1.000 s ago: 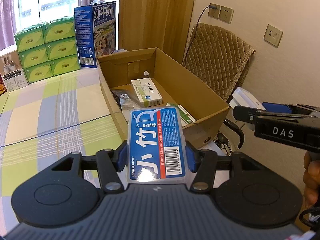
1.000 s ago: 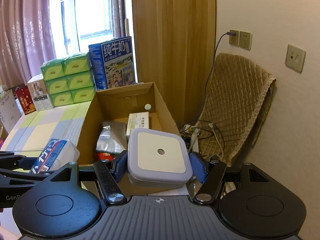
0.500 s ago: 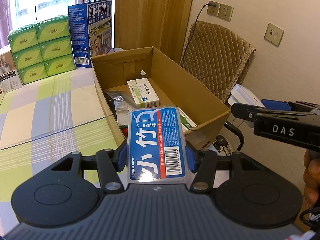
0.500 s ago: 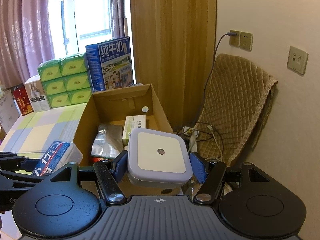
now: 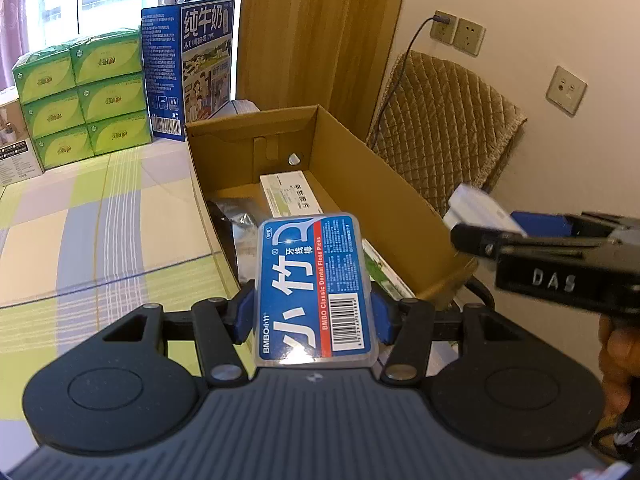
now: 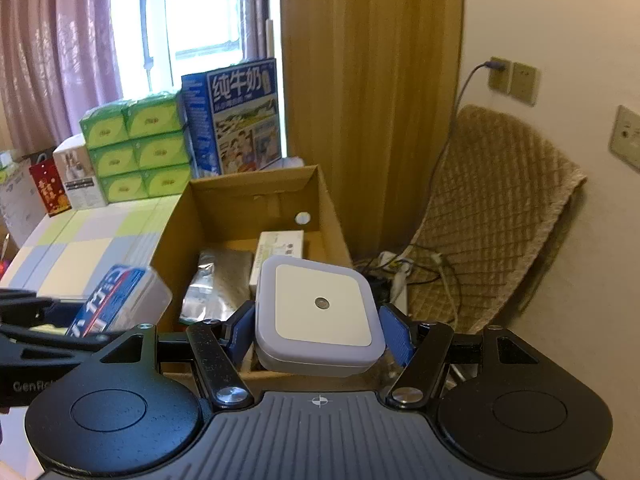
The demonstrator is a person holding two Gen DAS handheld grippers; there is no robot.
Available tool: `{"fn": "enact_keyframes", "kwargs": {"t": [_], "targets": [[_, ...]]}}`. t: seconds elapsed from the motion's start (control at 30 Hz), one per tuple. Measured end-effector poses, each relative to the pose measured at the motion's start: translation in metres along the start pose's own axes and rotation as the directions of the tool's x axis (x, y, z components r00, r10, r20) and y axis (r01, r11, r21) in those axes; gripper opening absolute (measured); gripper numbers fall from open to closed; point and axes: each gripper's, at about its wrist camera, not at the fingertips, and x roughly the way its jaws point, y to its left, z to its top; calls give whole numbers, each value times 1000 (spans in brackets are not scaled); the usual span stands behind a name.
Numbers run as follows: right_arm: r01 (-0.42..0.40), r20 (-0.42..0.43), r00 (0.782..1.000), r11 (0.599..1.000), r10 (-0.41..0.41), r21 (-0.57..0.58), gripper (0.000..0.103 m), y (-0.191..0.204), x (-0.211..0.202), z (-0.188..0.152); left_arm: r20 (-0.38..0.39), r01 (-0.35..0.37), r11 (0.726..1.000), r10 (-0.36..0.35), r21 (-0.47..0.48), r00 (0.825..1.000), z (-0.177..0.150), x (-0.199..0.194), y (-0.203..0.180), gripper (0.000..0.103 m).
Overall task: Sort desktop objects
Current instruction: 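Carry the blue box and white device over the cardboard box, then open both tools to drop the blue box and white device into the box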
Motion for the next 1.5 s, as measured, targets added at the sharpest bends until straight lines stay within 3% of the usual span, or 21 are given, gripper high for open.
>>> {"fn": "enact_keyframes", "kwargs": {"t": [0.17,0.93,1.4,1.43,1.5], "targets": [[-44,-49,998,999,43,-25,63,7,17,14,-7,3,1000,-3,1,1000,16,9,6,51],[-44,-129,991,996,35,-72,63,4,82,63,-60,8,999,-10,-34,998,75,55,39,51],[-33,-136,990,998,24,-59,63,-3,104,74,-92,31,998,-36,-47,995,81,80,43,51],[-33,-136,990,998,25,-58,63,-3,105,74,-91,36,998,-40,-50,995,81,82,43,52],[-33,-138,990,998,25,-59,63,-4,106,74,-91,28,998,-33,-56,995,81,84,43,66]]}}
